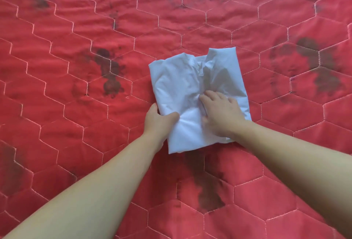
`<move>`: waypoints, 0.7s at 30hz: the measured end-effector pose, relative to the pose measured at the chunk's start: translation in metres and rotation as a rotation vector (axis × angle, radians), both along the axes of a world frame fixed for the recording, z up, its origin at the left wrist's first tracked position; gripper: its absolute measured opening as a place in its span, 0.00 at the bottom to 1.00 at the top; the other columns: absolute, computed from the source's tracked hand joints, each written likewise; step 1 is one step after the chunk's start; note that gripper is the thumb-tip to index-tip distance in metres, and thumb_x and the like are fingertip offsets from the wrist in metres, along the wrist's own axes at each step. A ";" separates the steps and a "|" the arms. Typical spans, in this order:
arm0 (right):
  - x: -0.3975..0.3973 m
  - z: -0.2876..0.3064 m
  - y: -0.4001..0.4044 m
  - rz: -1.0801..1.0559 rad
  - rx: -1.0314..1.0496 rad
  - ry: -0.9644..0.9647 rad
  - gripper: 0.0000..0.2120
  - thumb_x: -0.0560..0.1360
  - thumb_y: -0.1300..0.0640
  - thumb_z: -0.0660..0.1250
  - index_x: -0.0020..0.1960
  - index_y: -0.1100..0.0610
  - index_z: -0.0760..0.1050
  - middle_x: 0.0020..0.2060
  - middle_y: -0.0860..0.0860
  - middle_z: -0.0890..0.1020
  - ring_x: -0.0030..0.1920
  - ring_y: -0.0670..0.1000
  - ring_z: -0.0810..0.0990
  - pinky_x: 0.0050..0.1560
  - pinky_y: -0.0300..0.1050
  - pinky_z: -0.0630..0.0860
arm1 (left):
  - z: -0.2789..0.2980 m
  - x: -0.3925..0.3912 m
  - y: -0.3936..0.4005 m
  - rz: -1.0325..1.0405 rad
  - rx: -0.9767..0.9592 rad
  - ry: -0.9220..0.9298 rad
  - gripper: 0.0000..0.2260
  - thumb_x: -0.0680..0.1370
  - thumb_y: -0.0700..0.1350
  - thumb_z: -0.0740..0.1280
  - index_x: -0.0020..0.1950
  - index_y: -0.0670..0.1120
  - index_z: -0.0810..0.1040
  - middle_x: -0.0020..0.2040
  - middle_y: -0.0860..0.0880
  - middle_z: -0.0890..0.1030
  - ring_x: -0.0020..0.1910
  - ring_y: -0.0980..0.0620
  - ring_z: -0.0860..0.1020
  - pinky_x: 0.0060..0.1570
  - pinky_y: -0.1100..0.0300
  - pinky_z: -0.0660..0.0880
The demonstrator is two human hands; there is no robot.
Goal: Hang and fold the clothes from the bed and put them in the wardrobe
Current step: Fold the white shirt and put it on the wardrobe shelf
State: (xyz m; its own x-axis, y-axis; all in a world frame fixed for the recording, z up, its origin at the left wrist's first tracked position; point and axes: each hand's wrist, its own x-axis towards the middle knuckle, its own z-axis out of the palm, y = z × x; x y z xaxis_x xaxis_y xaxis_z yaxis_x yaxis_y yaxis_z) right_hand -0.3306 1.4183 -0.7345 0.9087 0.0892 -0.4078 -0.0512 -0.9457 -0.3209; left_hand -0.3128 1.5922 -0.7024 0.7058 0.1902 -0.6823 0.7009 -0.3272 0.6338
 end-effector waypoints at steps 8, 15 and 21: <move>0.042 0.010 0.020 -0.615 0.823 0.134 0.28 0.77 0.49 0.53 0.77 0.49 0.59 0.74 0.49 0.66 0.73 0.48 0.64 0.73 0.54 0.60 | 0.042 -0.008 -0.050 -0.142 -0.050 -0.188 0.24 0.65 0.45 0.71 0.60 0.53 0.72 0.50 0.54 0.82 0.47 0.55 0.82 0.46 0.55 0.80; -0.014 0.017 -0.042 -1.199 1.729 0.663 0.24 0.76 0.36 0.59 0.45 0.56 0.80 0.40 0.54 0.76 0.40 0.51 0.75 0.44 0.44 0.71 | 0.035 -0.011 -0.120 -0.107 -0.396 0.070 0.46 0.60 0.58 0.72 0.76 0.55 0.60 0.46 0.53 0.79 0.36 0.57 0.76 0.43 0.58 0.73; -0.042 0.026 -0.096 -1.153 1.792 0.730 0.36 0.75 0.31 0.55 0.66 0.58 0.75 0.57 0.59 0.81 0.55 0.58 0.82 0.51 0.50 0.81 | 0.010 -0.007 -0.135 -0.088 -0.384 0.153 0.36 0.76 0.50 0.67 0.79 0.58 0.51 0.50 0.54 0.79 0.46 0.54 0.80 0.57 0.54 0.74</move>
